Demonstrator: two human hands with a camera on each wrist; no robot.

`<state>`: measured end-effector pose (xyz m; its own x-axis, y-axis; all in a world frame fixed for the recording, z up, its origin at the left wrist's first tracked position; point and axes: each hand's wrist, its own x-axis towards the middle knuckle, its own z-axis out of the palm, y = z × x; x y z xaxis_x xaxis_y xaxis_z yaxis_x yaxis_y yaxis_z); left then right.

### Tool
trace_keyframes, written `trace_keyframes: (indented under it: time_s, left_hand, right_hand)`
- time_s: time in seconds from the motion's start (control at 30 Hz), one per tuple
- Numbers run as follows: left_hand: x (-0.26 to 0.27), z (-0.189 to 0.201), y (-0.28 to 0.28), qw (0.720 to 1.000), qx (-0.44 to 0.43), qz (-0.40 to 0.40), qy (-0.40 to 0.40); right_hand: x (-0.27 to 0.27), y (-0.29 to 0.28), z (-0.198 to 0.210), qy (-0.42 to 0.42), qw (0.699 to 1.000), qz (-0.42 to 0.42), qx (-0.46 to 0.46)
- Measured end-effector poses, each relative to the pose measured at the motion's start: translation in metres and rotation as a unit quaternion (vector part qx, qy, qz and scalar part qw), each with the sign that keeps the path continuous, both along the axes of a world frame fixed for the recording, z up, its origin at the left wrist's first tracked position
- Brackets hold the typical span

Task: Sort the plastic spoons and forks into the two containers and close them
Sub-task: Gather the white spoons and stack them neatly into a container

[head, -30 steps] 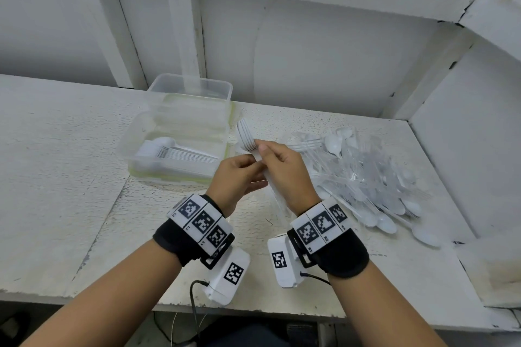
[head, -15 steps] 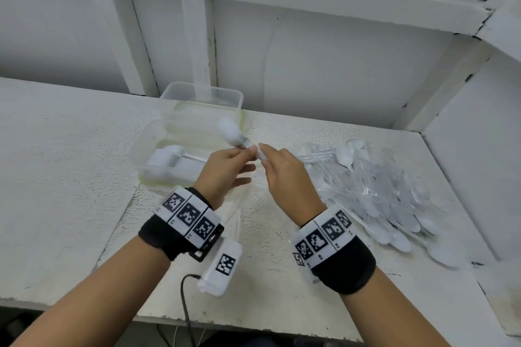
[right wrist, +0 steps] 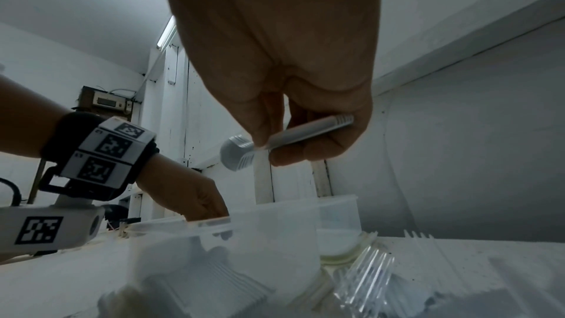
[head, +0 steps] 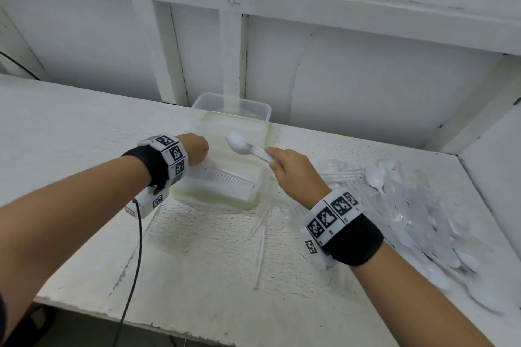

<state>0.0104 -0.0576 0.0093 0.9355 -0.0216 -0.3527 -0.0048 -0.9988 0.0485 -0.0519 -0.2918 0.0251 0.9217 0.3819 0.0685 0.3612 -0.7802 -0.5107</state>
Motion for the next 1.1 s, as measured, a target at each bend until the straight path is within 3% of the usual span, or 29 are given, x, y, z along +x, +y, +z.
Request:
trace_keyframes:
  time_s: [0.2,0.73,1.1]
  left_hand:
    - [0.005,-0.015,-0.006,0.999,0.025,0.002,0.026]
    - [0.017,-0.014,-0.004,0.998,0.037,0.006,0.058]
    - [0.018,-0.004,-0.004,0.995,0.014,0.006,0.098]
  right_hand:
    - [0.014,0.019,-0.001,0.018,1.000,-0.002,-0.003]
    - [0.058,0.059,-0.010,0.027,0.977,0.043,-0.209]
    - [0.058,0.069,-0.010,0.023,0.962,0.044,-0.270]
